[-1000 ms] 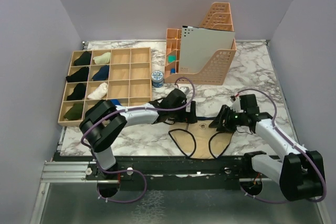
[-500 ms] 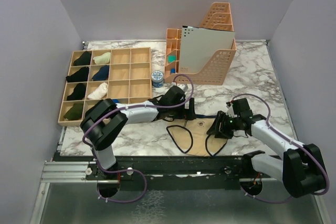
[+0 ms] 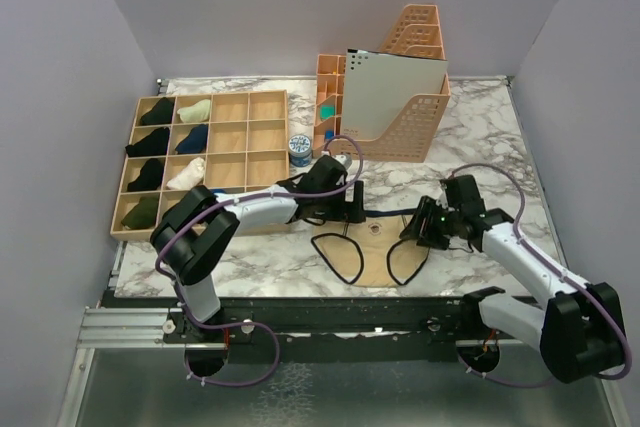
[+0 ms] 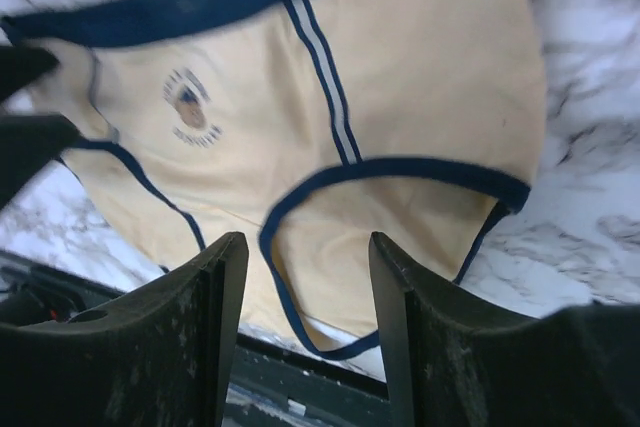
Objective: Roll the underwear
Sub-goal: Flatten out the underwear at the center of the board, then fold the underwear at the center of the board.
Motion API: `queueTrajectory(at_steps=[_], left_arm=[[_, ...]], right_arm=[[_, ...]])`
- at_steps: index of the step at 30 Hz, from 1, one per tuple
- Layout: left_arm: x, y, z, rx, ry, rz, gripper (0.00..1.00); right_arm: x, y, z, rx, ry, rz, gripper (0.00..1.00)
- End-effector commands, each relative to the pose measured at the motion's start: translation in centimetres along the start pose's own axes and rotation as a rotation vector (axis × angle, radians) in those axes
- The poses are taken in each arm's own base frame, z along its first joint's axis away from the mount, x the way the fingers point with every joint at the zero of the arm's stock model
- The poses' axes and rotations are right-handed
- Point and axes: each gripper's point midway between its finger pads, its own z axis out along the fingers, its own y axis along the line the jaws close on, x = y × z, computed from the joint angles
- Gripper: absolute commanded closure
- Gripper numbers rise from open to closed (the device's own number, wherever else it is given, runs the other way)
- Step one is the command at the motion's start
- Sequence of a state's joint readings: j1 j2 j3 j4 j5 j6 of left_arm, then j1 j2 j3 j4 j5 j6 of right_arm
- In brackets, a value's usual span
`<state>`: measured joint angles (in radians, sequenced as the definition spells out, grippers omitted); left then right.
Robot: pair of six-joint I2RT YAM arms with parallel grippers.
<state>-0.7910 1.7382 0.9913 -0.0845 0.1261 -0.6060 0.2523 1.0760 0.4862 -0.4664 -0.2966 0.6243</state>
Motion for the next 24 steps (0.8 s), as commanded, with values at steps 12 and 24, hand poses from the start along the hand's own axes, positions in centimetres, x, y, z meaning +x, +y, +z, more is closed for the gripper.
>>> queueTrajectory(at_steps=[12,24], left_arm=[[-3.2,-5.3,-4.9,0.185,-0.071,0.046,0.01],[-2.4,-4.4,-9.5,0.166,-0.126,0.069,0.01]], right_arm=[[-7.7,-4.8,0.2,0.281,-0.122,0.022,0.44],[-7.1,-5.4,1.8,0.269,-0.082,-0.011,0.67]])
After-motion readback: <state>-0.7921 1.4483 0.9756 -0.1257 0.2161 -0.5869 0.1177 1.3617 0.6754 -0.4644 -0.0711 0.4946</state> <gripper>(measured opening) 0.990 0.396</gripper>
